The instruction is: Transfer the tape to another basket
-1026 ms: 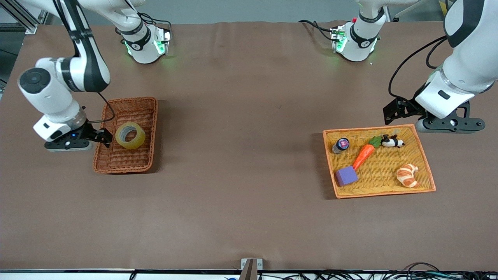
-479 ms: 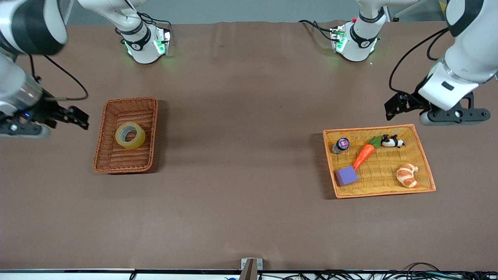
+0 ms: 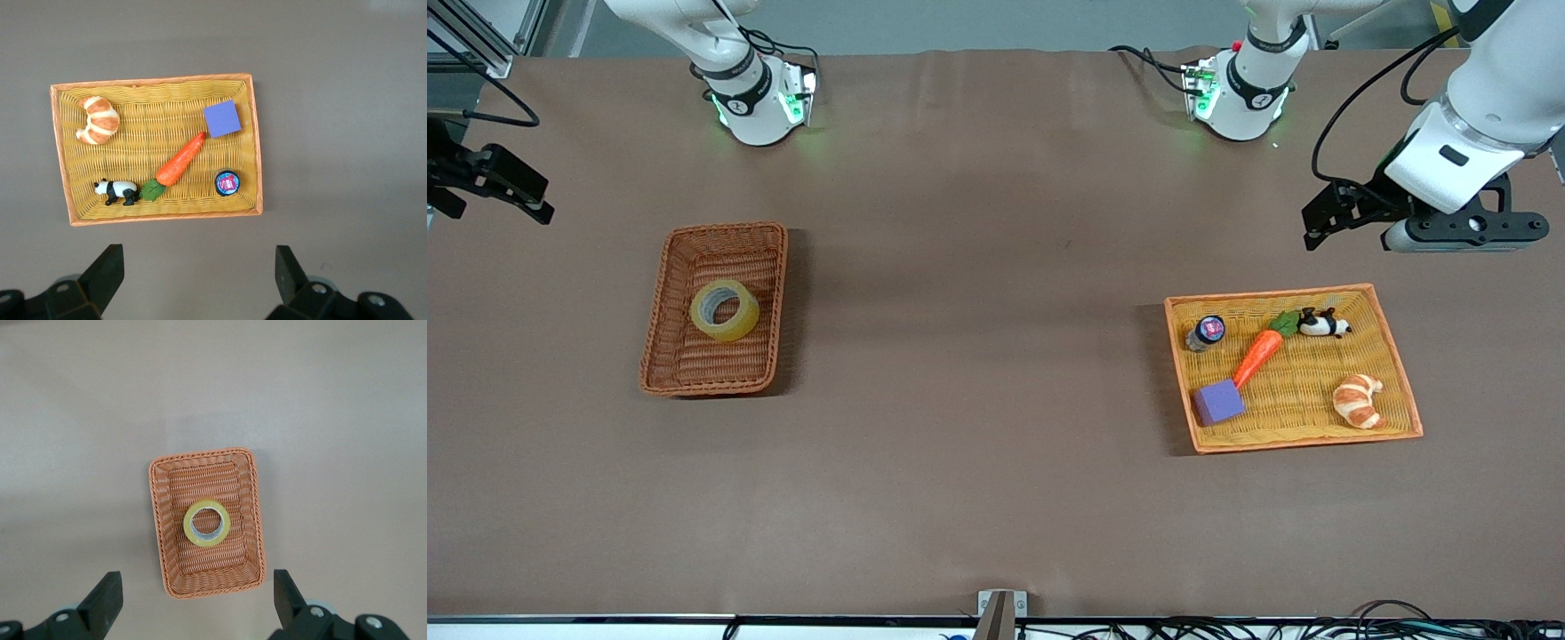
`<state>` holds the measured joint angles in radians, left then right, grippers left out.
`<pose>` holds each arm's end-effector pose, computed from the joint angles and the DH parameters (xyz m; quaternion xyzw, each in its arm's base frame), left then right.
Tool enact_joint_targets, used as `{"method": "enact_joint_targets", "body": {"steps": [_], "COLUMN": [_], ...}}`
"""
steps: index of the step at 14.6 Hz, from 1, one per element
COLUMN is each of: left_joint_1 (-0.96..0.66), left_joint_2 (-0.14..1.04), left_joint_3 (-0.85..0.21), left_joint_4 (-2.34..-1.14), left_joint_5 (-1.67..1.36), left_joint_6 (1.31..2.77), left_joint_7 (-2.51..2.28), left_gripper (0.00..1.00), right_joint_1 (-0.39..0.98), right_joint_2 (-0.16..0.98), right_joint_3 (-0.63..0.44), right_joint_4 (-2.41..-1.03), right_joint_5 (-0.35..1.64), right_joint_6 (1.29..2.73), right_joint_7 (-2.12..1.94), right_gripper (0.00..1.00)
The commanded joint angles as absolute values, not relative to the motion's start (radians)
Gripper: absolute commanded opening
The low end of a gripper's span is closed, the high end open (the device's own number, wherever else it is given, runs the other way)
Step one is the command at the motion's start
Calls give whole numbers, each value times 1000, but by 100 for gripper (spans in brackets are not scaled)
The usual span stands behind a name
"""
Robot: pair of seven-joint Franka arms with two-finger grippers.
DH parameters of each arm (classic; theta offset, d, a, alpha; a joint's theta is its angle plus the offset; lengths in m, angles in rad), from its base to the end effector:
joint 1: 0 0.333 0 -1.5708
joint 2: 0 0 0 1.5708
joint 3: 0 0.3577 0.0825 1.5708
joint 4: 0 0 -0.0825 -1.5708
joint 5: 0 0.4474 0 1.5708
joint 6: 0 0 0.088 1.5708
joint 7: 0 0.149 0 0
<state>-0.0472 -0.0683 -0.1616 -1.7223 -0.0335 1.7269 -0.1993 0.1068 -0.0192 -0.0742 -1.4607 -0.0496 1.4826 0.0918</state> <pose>0.5947 -0.1333 0.5978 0.9993 -0.0028 0.0330 0.0182 0.6026 0.0114 0.6866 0.9990 -0.0323 0.0220 0.0226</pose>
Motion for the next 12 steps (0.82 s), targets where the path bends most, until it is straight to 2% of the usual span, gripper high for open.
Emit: {"method": "enact_joint_targets", "body": {"steps": [1,12], "left_joint_1": [-41,-37], "left_joint_2": [-86,-78], "left_joint_3": [-166,-166], "left_joint_4": [-1735,-1713], "left_joint_5": [-25,3], "left_joint_6": [1717,1681], "left_joint_7": [-169,-126], "left_gripper": [100,100], "right_joint_1": [81,89], "right_joint_2": [2,2], "right_joint_3": [-57,-57], "right_joint_4": [-1483,-1491], "right_joint_5": [-28,-28], "right_joint_6": [1488,1488], "right_joint_7": [81,81], "right_gripper": [100,100]}}
